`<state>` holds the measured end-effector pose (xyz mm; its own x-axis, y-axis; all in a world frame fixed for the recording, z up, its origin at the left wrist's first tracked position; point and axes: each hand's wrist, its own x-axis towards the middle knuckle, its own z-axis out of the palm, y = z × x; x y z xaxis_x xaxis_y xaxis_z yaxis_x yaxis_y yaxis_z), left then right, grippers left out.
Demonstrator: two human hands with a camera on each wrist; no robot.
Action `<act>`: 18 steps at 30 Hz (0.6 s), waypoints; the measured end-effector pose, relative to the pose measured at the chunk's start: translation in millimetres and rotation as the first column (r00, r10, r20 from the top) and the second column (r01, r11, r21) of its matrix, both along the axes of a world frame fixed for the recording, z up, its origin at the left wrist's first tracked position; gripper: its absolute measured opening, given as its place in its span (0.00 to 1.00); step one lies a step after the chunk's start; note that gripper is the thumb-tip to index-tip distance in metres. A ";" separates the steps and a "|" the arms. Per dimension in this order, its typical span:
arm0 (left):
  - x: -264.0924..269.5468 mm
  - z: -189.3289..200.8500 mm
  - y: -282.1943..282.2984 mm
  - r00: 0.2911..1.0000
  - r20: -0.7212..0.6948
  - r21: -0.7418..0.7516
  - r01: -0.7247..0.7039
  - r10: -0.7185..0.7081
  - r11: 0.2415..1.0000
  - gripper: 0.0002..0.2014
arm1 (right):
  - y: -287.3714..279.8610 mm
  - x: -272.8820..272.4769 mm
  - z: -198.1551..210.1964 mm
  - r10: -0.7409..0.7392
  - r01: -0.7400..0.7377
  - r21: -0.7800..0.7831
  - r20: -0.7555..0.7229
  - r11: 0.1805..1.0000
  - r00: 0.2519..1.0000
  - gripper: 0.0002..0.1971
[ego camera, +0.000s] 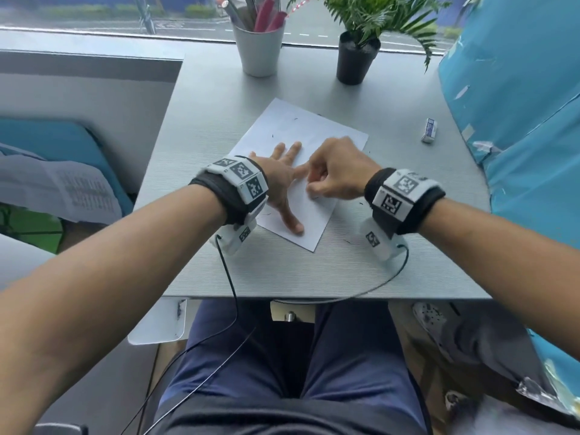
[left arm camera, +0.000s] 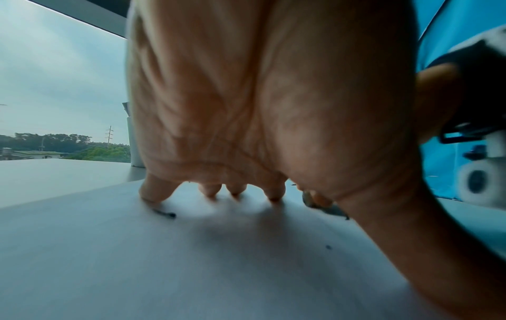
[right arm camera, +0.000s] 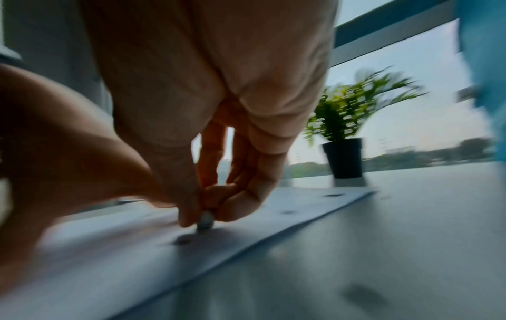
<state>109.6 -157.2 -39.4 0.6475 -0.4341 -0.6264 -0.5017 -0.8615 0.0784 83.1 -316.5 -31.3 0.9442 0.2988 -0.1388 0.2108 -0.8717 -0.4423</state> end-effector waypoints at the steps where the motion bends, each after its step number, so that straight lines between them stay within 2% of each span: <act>1: -0.7 0.0 -0.7 1.000 -0.002 -0.004 0.002 -0.002 1.000 0.75 | 9.1 -11.1 -1.4 0.051 -0.050 0.007 -0.032 0.999 0.998 0.03; 3: -1.0 0.5 -0.1 1.000 0.001 -0.013 0.008 -0.008 1.000 0.74 | 15.2 -19.4 -2.2 0.112 -0.111 0.011 -0.079 0.994 0.991 0.03; 5: -0.7 0.0 1.4 1.000 0.001 -0.017 0.010 -0.010 1.000 0.75 | 3.4 -2.7 2.8 0.048 -0.049 -0.004 -0.067 0.999 0.997 0.04; 7: -1.2 0.1 1.8 1.000 0.012 -0.021 0.005 -0.005 1.000 0.76 | -8.3 16.2 7.3 -0.037 0.038 -0.028 0.011 0.999 0.999 0.04; 9: -1.5 0.3 1.0 1.000 0.014 -0.024 0.002 -0.002 1.000 0.75 | -5.1 17.0 5.5 -0.062 0.063 -0.035 0.044 0.997 0.997 0.03; 13: -1.0 -1.2 0.9 1.000 0.002 -0.035 0.012 -0.012 0.999 0.68 | 21.5 -19.1 -1.0 0.108 -0.108 0.001 -0.087 0.994 0.990 0.03; 14: -0.8 -1.8 1.7 1.000 0.004 -0.037 0.014 -0.014 0.999 0.69 | 20.0 -18.2 0.3 0.117 -0.117 0.008 -0.107 0.993 0.987 0.03; 18: -0.7 -2.1 2.5 1.000 0.019 -0.042 0.012 -0.011 0.999 0.75 | -5.5 19.2 9.5 -0.054 0.053 -0.047 -0.003 0.997 0.999 0.04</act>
<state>108.9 -154.6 -41.5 0.6538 -0.4673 -0.5951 -0.5129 -0.8519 0.1055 102.3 -322.0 -21.8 0.9580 0.2408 -0.1554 0.1616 -0.9016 -0.4013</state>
